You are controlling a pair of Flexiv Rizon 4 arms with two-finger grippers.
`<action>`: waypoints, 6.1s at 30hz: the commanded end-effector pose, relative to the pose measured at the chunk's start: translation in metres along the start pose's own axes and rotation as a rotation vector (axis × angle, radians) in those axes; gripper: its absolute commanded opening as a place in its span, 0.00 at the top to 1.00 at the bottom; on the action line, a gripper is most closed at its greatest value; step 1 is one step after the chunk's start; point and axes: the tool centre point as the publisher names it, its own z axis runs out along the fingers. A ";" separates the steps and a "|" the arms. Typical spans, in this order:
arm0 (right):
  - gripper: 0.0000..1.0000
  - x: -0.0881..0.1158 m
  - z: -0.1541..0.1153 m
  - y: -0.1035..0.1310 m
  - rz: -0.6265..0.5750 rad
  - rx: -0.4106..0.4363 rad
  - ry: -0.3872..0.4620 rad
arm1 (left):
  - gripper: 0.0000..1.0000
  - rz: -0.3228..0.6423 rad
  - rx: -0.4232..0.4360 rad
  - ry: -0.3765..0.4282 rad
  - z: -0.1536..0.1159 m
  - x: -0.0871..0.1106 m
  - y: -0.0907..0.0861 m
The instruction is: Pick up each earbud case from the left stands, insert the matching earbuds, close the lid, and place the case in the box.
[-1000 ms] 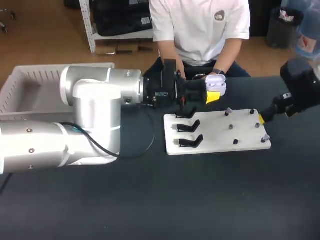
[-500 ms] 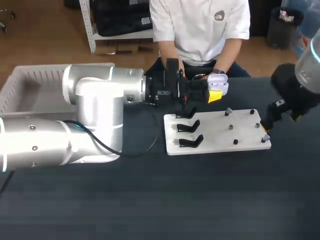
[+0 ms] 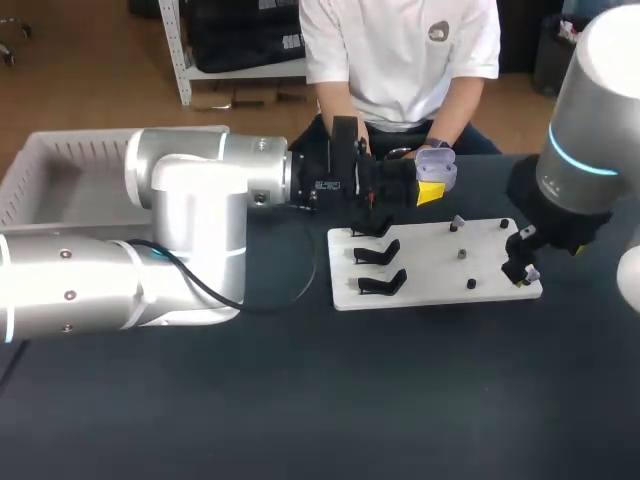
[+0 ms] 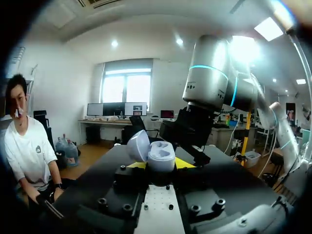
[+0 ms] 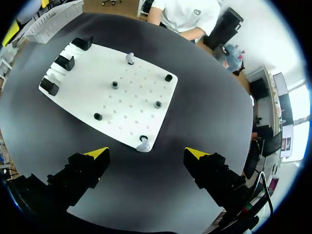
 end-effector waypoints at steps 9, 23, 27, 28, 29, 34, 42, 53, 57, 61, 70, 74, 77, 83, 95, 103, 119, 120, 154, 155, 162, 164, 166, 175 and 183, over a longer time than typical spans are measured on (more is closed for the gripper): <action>0.00 0.000 0.019 0.000 -0.075 -0.071 0.041 | 1.00 0.003 -0.001 -0.005 0.001 0.001 0.001; 0.42 0.003 0.026 0.005 -0.102 -0.115 0.065 | 1.00 0.003 -0.001 -0.005 0.001 0.001 0.001; 0.45 0.002 0.027 0.004 -0.095 -0.117 0.068 | 1.00 0.003 -0.001 -0.005 0.001 0.001 0.001; 0.47 0.001 0.026 0.003 -0.094 -0.117 0.068 | 1.00 0.003 -0.001 -0.005 0.001 0.001 0.001; 0.50 0.001 0.026 0.004 -0.093 -0.118 0.069 | 1.00 0.003 -0.001 -0.005 0.001 0.001 0.001; 0.58 -0.002 0.026 0.003 -0.093 -0.118 0.070 | 1.00 0.003 -0.001 -0.005 0.001 0.001 0.001; 0.57 0.000 0.027 0.001 -0.083 -0.119 0.074 | 1.00 0.003 -0.001 -0.005 0.001 0.001 0.001; 0.56 0.005 0.027 0.006 0.005 -0.126 0.049 | 1.00 0.003 -0.001 -0.005 0.001 0.001 0.001; 0.62 0.005 0.028 0.007 0.015 -0.128 0.044 | 1.00 0.003 -0.001 -0.005 0.001 0.001 0.001; 0.62 0.004 0.029 0.007 0.018 -0.125 0.042 | 1.00 0.003 -0.001 -0.005 0.001 0.001 0.001; 0.62 0.003 0.028 0.004 0.013 -0.120 0.047 | 1.00 0.003 -0.001 -0.005 0.001 0.001 0.001; 0.66 0.002 0.028 0.003 0.011 -0.122 0.048 | 1.00 0.003 -0.001 -0.005 0.001 0.001 0.001; 0.73 0.002 0.028 0.003 0.010 -0.123 0.049 | 1.00 0.003 -0.001 -0.005 0.001 0.001 0.001; 0.76 0.002 0.030 0.003 0.008 -0.125 0.052 | 1.00 0.003 -0.001 -0.005 0.001 0.001 0.001; 1.00 0.002 0.020 0.004 0.009 -0.118 0.061 | 1.00 0.003 -0.001 -0.005 0.001 0.001 0.001; 1.00 0.005 -0.020 0.005 0.031 -0.101 0.067 | 1.00 0.003 -0.001 -0.005 0.001 0.001 0.001; 1.00 0.002 -0.106 0.013 0.203 -0.050 0.152 | 1.00 0.003 -0.001 -0.005 0.001 0.001 0.001; 1.00 0.002 -0.106 0.013 0.203 -0.050 0.152 | 1.00 0.003 -0.001 -0.005 0.001 0.001 0.001; 1.00 -0.030 -0.134 0.043 1.114 -0.093 0.213 | 1.00 0.003 -0.001 -0.005 0.001 0.001 0.001; 1.00 -0.030 -0.134 0.043 1.114 -0.093 0.213 | 1.00 0.003 -0.001 -0.005 0.001 0.001 0.001; 1.00 -0.030 -0.134 0.043 1.114 -0.093 0.213 | 1.00 0.003 -0.001 -0.005 0.001 0.001 0.001; 1.00 -0.030 -0.134 0.043 1.114 -0.093 0.213 | 1.00 0.003 -0.001 -0.005 0.001 0.001 0.001; 1.00 -0.030 -0.134 0.043 1.114 -0.093 0.213 | 1.00 0.003 -0.001 -0.005 0.001 0.001 0.001; 1.00 -0.052 -0.153 0.057 1.149 -0.081 0.243 | 1.00 0.003 -0.001 -0.005 0.001 0.001 0.001; 1.00 -0.081 -0.187 0.070 1.094 -0.087 0.222 | 1.00 0.003 -0.001 -0.005 0.001 0.001 0.001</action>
